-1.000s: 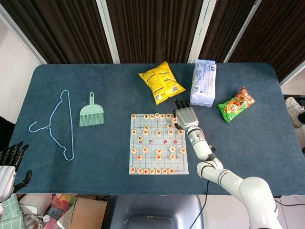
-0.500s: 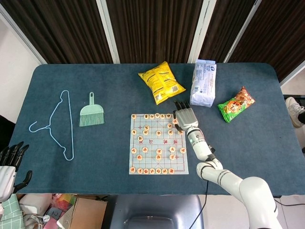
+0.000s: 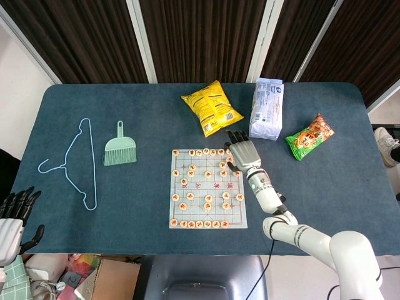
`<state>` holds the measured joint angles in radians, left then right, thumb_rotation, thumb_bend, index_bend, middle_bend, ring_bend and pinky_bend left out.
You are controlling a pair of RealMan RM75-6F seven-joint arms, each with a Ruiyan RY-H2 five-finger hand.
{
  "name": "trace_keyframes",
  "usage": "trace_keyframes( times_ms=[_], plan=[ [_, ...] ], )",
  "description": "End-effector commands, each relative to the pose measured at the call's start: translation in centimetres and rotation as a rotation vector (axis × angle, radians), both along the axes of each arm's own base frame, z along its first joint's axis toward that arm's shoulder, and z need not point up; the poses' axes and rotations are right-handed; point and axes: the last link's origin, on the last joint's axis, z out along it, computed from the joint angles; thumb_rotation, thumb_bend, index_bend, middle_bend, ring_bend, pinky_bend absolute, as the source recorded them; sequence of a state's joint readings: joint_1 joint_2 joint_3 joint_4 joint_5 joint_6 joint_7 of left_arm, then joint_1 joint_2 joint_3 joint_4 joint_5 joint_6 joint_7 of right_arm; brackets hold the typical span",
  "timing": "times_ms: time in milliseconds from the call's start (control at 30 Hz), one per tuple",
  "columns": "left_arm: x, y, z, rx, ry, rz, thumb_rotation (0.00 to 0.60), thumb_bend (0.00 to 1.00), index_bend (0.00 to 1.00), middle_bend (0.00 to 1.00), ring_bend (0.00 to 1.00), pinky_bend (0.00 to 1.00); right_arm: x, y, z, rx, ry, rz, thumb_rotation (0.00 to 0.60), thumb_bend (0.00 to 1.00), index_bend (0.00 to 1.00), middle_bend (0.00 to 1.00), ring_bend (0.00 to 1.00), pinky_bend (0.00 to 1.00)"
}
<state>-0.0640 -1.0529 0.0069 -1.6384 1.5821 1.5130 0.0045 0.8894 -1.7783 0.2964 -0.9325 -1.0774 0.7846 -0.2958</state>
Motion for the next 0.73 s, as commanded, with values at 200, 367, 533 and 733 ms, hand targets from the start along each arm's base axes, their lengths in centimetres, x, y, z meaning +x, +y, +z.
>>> trace_keyframes(
  times_ms=[200,367,533,733],
  plan=[
    [0.3,-0.3,0.3,0.029,-0.003,-0.020,0.600,0.42,0.00,0.00,0.00,0.07,-3.3,13.3,11.0,-0.054,-0.036,0.084,0.600,0.48,0.08,0.00,0.00,0.00],
    [0.6,-0.6,0.3,0.054,0.003,-0.044,0.600,0.42,0.00,0.00,0.00,0.07,-8.1,24.0,15.7,-0.127,0.028,0.000,0.600,0.45,0.00,0.00,0.00,0.00],
    [1.1,-0.9,-0.2,0.051,0.003,-0.095,0.600,0.42,0.00,0.00,0.00,0.06,-11.0,29.6,16.5,-0.227,0.025,-0.007,0.600,0.40,0.00,0.00,0.00,0.00],
    [1.3,-1.1,-0.7,0.032,0.012,-0.113,0.600,0.42,0.00,0.00,0.00,0.06,-11.1,29.6,16.0,-0.254,0.009,0.006,0.600,0.39,0.00,0.00,0.00,0.00]
  ],
)
